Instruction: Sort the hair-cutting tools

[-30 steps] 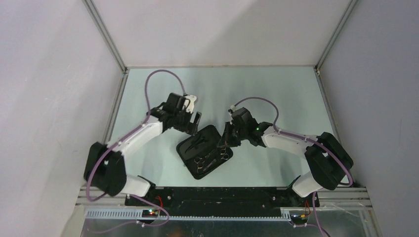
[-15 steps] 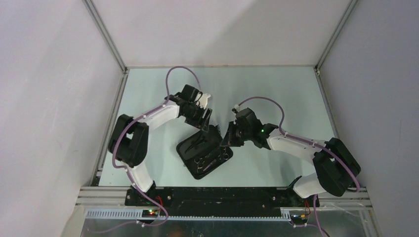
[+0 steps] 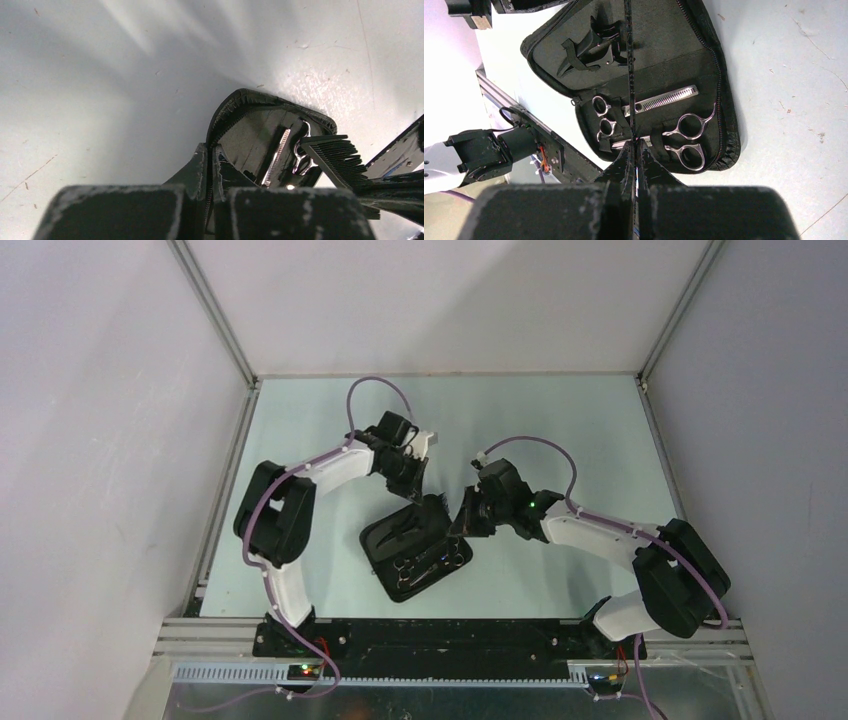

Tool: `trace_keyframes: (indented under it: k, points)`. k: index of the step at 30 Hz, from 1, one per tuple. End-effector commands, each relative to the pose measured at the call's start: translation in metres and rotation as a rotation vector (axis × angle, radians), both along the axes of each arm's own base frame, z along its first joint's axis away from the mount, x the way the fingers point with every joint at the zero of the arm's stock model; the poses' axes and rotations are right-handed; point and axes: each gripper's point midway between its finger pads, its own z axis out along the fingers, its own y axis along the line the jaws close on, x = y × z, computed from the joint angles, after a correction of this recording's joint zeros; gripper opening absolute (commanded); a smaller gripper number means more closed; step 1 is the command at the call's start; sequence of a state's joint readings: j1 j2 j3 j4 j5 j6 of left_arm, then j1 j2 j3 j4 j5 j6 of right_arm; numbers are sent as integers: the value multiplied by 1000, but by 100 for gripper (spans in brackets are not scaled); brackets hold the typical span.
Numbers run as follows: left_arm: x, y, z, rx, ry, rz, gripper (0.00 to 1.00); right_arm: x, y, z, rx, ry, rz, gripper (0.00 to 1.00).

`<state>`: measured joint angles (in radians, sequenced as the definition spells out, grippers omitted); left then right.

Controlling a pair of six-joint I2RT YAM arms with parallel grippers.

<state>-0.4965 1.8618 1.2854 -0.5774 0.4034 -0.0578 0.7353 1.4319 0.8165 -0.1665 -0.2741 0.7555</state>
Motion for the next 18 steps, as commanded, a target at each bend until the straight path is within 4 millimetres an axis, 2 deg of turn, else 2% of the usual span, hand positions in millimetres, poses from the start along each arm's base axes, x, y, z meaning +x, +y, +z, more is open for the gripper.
trace_keyframes:
  k: [1,3,4,5,6,7,8,11,16,17,18]
  points:
    - [19,-9,30,-48,-88,98,1,7,-1,11,21,-42,-17,0]
    - [29,2,37,-36,-107,214,0,10,-3,12,22,-45,-27,0]
    - [34,12,33,-24,-113,277,0,11,-3,12,22,-45,-30,0]
    - [37,15,42,-54,-104,358,0,13,-4,13,26,-48,-39,0]
    - [41,25,37,-62,-104,424,0,15,-5,13,28,-48,-44,0]
    - [35,33,36,-84,-75,503,0,16,-5,15,34,-53,-49,0]
    - [44,41,39,-114,-96,566,0,18,-4,16,37,-57,-52,0]
    - [36,64,42,-155,-89,742,0,23,-1,19,53,-71,-61,0]
    - [19,73,51,-245,-95,859,0,30,11,18,78,-72,-58,0]
    - [12,76,42,-237,-85,876,0,30,13,17,80,-70,-54,0]
    - [10,78,46,-256,-87,902,0,31,18,16,86,-64,-45,0]
